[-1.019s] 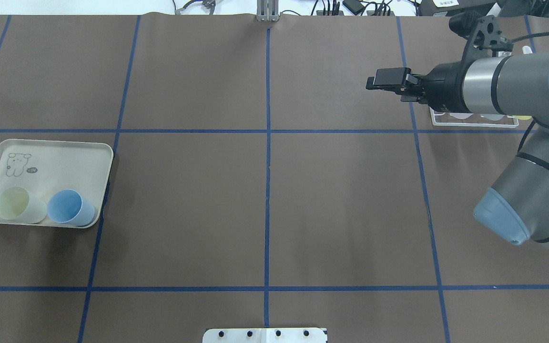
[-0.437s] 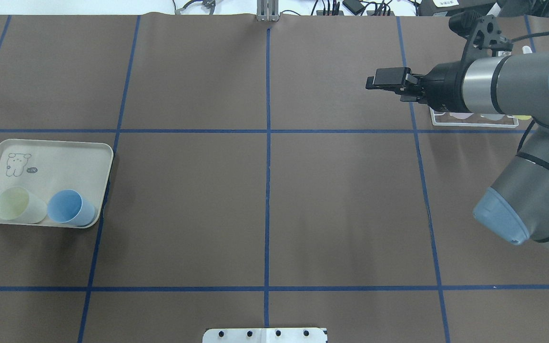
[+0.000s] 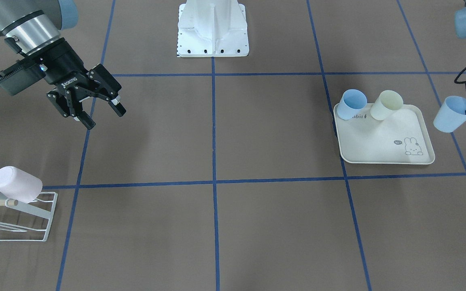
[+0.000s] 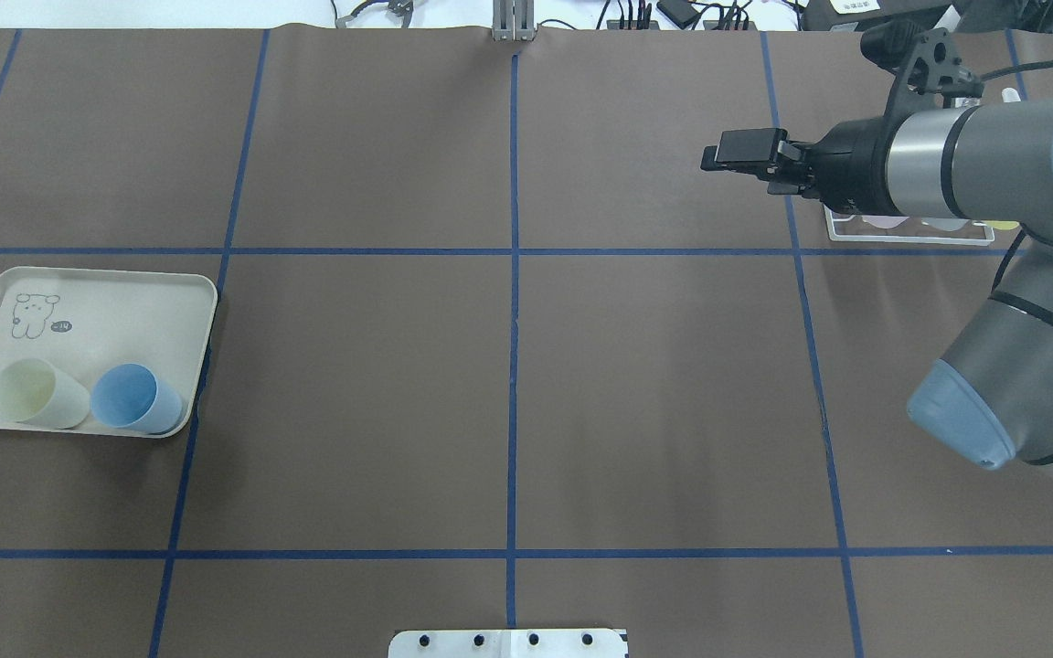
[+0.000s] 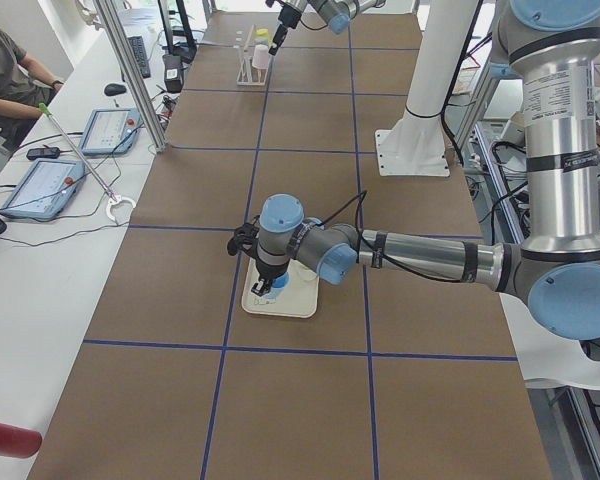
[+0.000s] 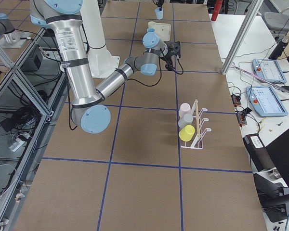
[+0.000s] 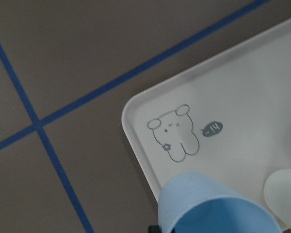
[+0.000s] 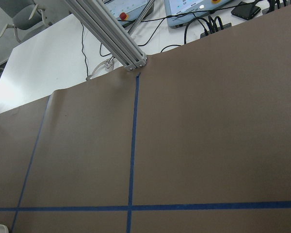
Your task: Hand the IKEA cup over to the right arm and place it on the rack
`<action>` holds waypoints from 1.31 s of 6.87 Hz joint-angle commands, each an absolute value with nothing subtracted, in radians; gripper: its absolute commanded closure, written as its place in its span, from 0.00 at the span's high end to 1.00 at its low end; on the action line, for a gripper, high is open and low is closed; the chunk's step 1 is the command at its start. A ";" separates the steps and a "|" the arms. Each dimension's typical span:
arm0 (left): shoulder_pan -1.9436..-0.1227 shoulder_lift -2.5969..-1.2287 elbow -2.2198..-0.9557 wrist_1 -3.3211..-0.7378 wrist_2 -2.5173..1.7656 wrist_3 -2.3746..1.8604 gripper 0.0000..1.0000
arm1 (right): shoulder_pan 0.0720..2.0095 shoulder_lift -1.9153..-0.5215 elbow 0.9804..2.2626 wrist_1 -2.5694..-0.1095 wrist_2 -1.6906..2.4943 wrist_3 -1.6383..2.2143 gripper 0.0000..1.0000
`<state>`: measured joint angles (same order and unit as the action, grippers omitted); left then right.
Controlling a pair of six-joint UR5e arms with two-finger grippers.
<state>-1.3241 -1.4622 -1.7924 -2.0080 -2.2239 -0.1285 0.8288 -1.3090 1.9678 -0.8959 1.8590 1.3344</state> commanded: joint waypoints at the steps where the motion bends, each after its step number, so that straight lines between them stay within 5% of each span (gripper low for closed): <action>1: -1.344 -1.575 -1.804 -2.023 -2.157 -0.383 0.00 | 0.830 -1.307 1.967 -0.896 1.856 1.335 1.00; 4: -1.290 -1.670 -1.812 -2.207 -2.066 -0.859 0.00 | 0.830 -1.301 1.968 -0.893 1.852 1.391 1.00; 9: -0.918 -1.778 -1.816 -2.626 -1.726 -1.784 0.00 | 0.828 -1.293 1.953 -0.769 1.845 1.538 1.00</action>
